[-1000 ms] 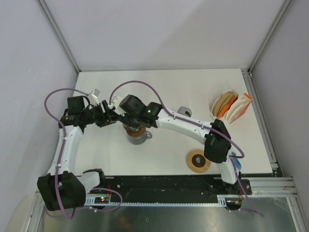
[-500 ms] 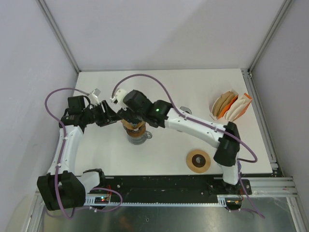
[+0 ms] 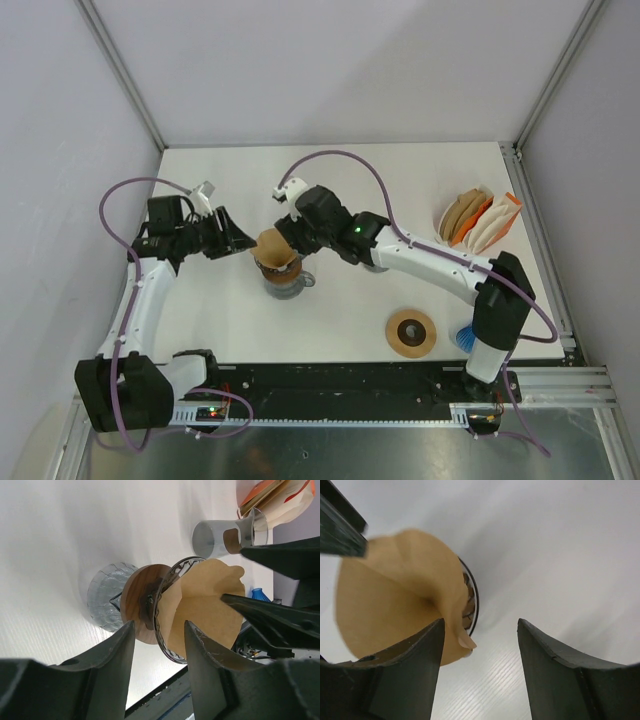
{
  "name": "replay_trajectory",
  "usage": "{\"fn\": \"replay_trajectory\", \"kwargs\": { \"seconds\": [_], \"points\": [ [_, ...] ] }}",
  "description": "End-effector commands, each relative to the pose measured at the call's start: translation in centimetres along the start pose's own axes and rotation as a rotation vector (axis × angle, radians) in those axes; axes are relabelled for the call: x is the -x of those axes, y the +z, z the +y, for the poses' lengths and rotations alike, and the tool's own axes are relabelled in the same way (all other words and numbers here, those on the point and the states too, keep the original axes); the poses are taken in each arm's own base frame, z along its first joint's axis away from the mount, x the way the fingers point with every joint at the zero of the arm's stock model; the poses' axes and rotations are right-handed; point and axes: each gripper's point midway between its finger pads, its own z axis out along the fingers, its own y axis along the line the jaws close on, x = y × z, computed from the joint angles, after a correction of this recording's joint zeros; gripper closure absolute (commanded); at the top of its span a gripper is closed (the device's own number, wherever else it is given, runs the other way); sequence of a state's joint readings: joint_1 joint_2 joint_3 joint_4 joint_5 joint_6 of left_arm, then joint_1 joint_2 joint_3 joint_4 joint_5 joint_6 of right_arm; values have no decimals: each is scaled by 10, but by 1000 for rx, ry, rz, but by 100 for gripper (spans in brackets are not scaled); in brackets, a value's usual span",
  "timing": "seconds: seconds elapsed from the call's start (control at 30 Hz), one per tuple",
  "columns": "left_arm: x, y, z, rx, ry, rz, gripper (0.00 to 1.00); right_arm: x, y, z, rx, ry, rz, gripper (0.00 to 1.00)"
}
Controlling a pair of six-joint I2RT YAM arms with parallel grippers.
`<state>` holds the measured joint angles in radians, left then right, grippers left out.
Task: Place the coffee filter in the dripper
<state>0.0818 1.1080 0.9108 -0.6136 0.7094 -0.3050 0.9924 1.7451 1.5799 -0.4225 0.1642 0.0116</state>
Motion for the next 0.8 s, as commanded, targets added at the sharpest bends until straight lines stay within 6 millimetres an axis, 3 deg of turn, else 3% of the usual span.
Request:
{"fn": "replay_trajectory", "kwargs": {
  "seconds": [0.0,0.3,0.77],
  "points": [
    [4,3,5,18,44,-17,52,2,4,11,89,107,-59,35],
    [-10,9,14,37,46,13,52,-15,17,11,99,112,-28,35],
    [-13,11,23,71,63,17,52,-35,29,5,93,121,14,35]
  ]
}}
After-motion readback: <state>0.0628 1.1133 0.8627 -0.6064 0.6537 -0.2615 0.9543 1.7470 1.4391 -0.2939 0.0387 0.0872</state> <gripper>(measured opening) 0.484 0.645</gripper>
